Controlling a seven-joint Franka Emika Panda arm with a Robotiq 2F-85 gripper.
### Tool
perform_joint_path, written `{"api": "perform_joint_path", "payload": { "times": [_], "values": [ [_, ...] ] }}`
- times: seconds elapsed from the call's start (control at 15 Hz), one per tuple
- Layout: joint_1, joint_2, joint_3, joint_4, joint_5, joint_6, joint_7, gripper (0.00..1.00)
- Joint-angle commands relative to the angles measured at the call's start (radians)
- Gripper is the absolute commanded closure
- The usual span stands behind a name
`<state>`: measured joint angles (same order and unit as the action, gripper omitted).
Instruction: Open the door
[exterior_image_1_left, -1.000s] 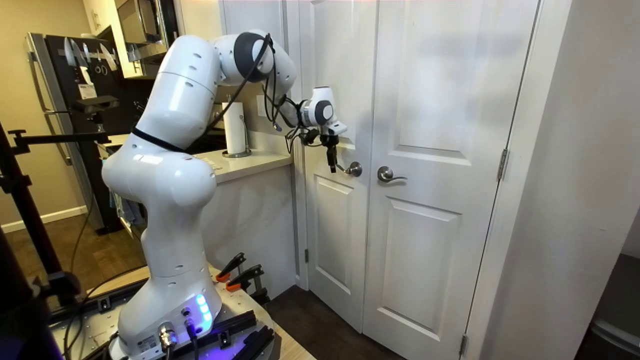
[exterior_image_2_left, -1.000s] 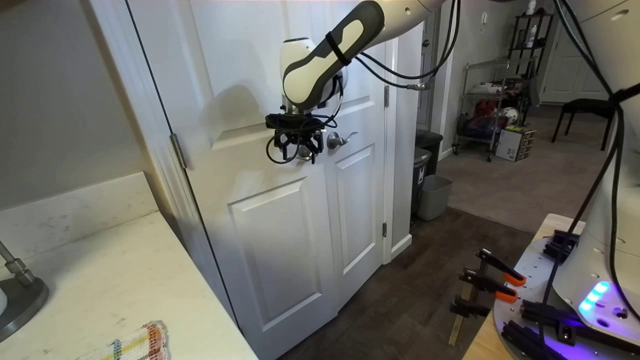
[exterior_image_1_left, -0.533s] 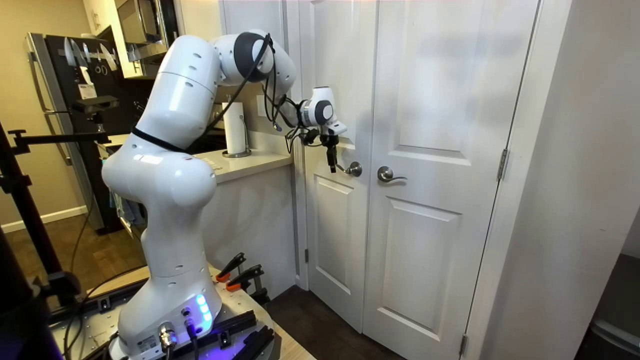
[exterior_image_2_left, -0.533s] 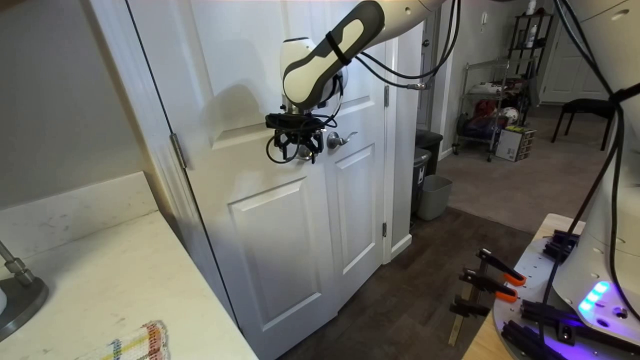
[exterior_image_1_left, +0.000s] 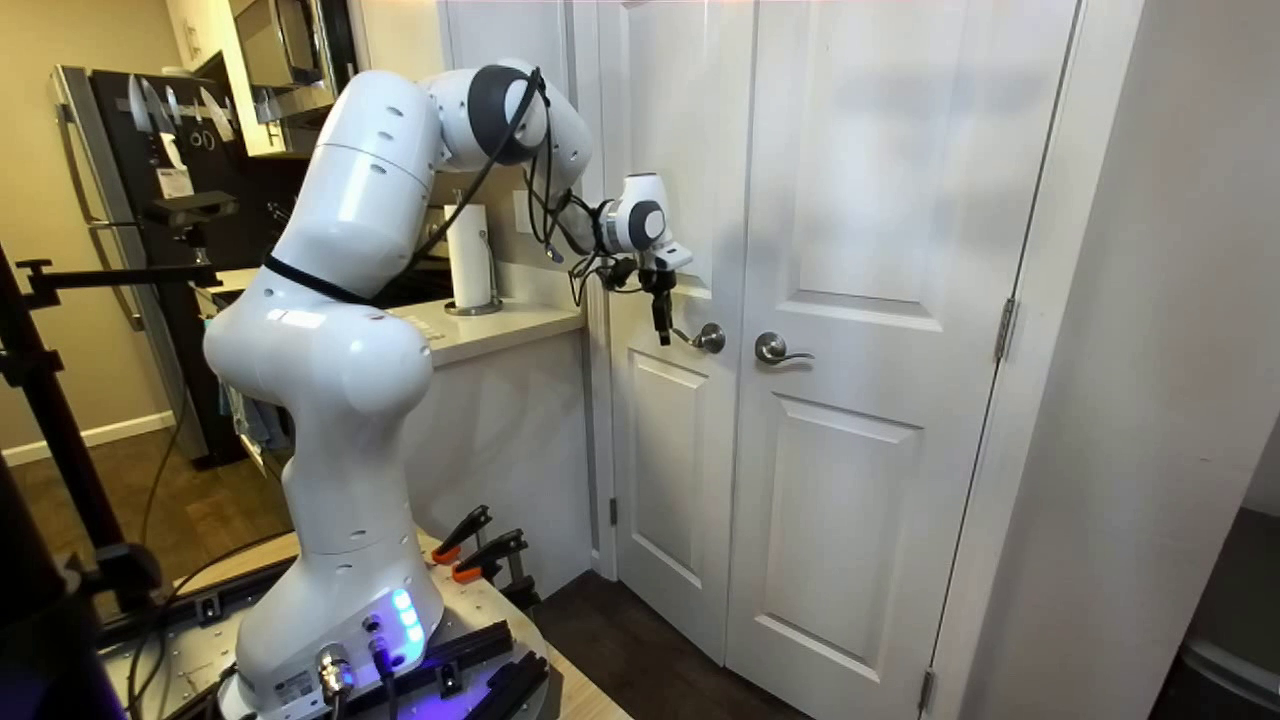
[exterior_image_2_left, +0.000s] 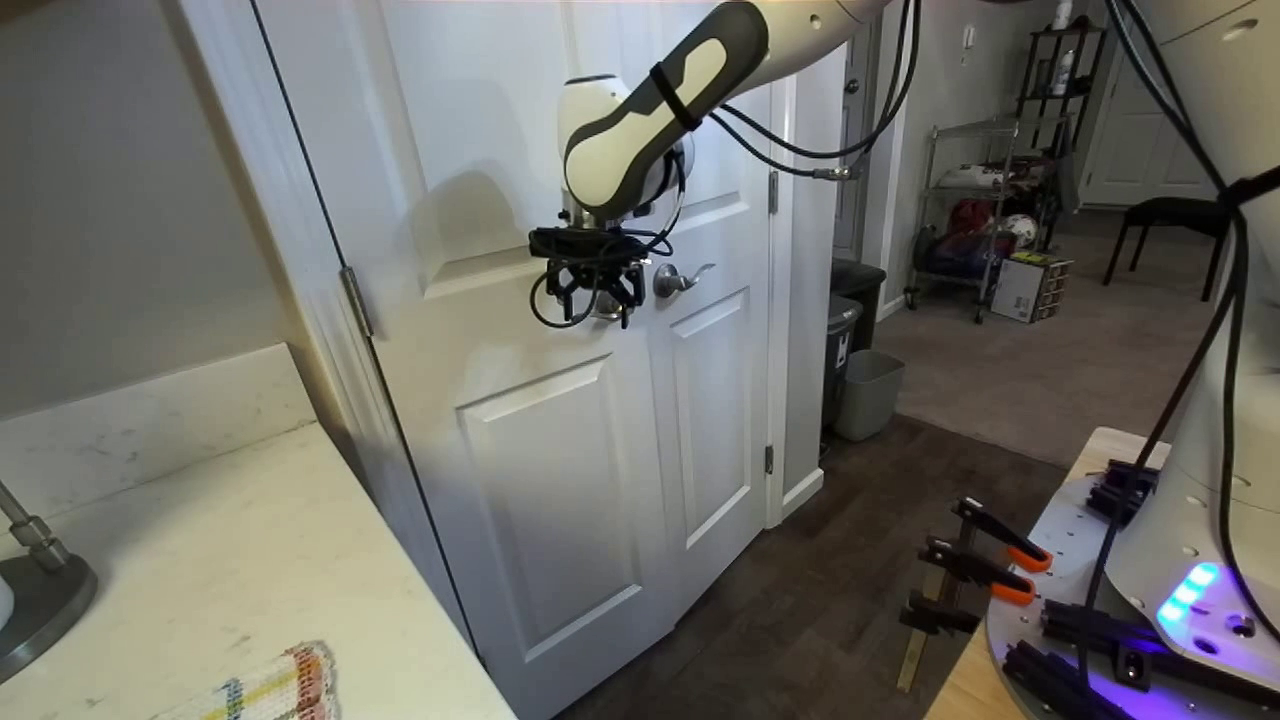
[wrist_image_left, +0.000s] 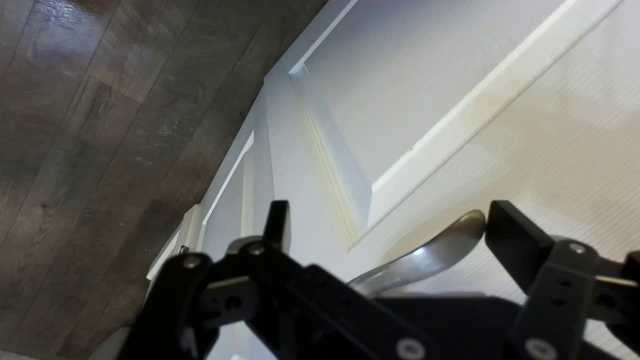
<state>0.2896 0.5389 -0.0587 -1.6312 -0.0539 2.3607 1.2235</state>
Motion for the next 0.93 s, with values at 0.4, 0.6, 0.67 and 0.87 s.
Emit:
{"api": "perform_joint_path", "payload": {
  "times": [0.4,0.6,0.67,0.87],
  "values": [
    [0.029,-0.046,-0.037,-0.107,-0.061,0.117,0.157,0.0],
    [0.04,-0.053,-0.042,-0.134,-0.071,0.124,0.213,0.0],
    [0.045,-0.06,-0.046,-0.145,-0.076,0.122,0.229,0.0],
    [0.055,-0.099,-0.052,-0.194,-0.085,0.12,0.283,0.0]
  ]
}}
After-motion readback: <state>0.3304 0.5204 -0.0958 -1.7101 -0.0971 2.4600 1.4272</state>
